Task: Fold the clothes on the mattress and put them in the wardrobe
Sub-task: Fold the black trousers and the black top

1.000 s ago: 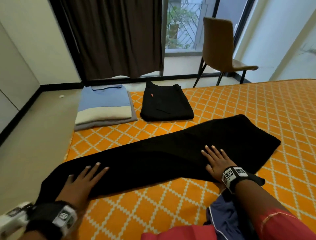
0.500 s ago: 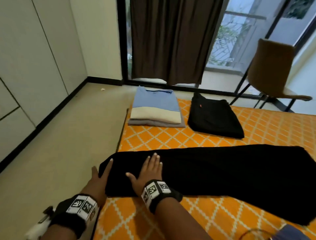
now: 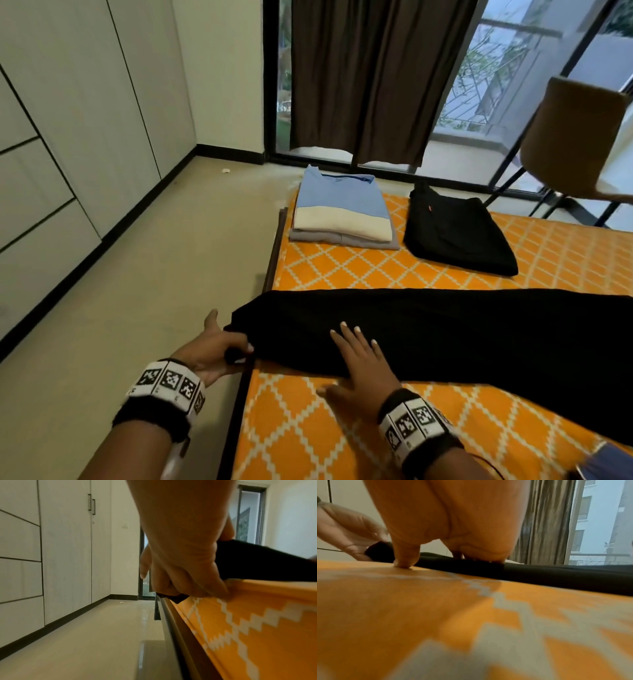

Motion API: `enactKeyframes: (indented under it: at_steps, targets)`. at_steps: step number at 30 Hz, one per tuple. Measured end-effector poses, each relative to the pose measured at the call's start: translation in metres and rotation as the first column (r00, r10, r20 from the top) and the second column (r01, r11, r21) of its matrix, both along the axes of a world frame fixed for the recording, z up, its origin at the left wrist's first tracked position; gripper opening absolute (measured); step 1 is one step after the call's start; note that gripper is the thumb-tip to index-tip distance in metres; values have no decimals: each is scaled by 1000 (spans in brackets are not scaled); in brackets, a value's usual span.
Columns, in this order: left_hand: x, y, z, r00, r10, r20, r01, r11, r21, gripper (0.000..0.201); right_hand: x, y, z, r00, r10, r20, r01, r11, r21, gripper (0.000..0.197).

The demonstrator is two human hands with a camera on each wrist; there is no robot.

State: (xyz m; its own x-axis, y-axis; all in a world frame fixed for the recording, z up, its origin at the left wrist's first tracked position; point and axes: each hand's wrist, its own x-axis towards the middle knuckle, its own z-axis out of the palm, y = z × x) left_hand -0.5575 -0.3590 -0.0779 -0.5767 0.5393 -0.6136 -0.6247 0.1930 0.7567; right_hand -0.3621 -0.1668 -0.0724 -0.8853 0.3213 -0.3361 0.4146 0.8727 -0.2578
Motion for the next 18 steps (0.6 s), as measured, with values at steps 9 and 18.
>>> enactKeyframes:
  at_steps: [9, 18]
  targets:
    - [2, 13, -5, 964, 266, 6, -265, 963, -50, 95, -7, -5, -14, 999, -36, 6, 36, 998, 54, 127]
    - [-36, -9, 7, 823, 558, -107, -558, 829, 37, 56, -20, -13, 4, 985, 111, -133, -151, 928, -340, 122]
